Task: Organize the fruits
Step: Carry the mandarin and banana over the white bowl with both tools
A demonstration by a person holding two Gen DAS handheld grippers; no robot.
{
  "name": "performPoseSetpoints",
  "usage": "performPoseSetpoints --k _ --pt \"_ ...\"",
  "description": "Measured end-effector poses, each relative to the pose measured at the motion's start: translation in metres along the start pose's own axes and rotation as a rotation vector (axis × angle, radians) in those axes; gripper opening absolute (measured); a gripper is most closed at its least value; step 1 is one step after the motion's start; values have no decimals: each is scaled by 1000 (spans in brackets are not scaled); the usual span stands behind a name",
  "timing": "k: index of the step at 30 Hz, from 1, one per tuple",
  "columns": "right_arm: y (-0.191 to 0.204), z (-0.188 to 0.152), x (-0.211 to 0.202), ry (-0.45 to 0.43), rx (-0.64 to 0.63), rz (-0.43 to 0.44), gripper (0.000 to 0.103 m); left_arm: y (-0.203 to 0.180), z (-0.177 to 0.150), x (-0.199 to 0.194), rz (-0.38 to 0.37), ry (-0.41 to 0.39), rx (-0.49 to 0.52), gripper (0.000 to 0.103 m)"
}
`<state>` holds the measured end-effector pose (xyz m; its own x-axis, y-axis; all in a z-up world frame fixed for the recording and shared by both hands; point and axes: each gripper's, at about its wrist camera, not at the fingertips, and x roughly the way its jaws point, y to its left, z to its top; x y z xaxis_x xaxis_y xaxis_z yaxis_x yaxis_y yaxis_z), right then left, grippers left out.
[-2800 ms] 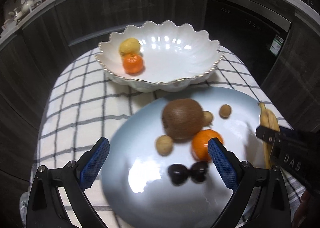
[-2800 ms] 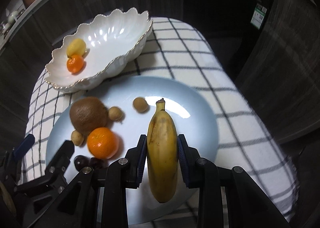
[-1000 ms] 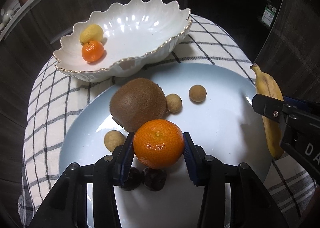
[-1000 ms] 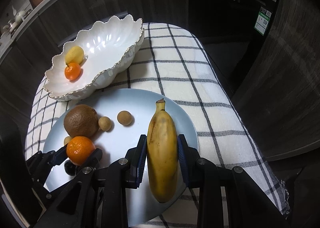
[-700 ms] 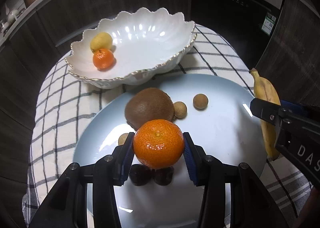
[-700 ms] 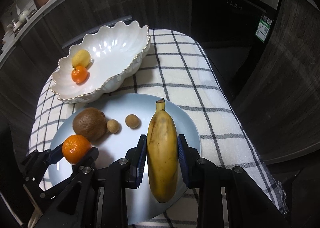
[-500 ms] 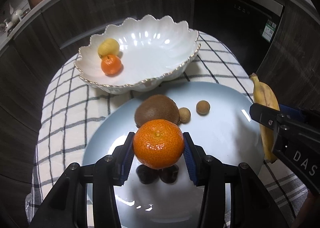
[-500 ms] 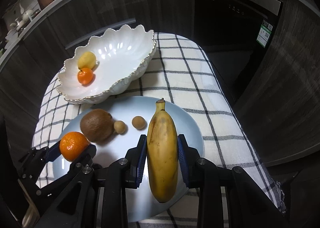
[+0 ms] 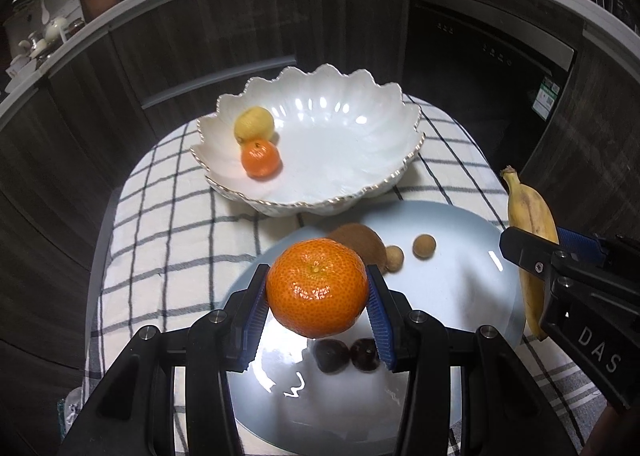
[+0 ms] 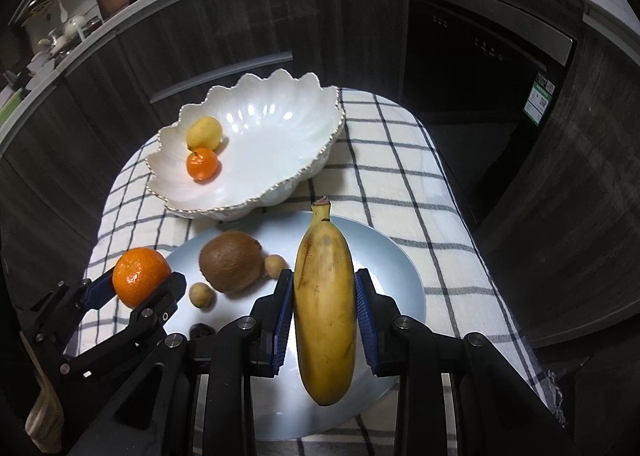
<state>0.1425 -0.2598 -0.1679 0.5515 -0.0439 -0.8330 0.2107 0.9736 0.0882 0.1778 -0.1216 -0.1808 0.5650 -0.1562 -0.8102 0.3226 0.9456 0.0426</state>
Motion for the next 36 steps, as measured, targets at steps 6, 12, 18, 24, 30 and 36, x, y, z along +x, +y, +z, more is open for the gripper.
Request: performPoseSetpoints --k 6,12,18,24,30,36 --pt "11 11 -5 -24 -20 11 31 14 10 -6 10 -32 -20 46" --pt "20 26 -7 -51 -39 19 31 26 26 -9 25 -68 -33 46" --pt "29 47 -4 -76 -59 24 31 38 48 -8 39 -101 -39 46" --pt "36 70 3 -105 -72 25 31 47 70 -2 49 -130 -44 46" --pt "41 94 15 -122 -82 27 31 55 92 10 53 -150 -43 46" --pt "43 114 33 -123 -86 30 31 60 108 25 65 -162 -42 46"
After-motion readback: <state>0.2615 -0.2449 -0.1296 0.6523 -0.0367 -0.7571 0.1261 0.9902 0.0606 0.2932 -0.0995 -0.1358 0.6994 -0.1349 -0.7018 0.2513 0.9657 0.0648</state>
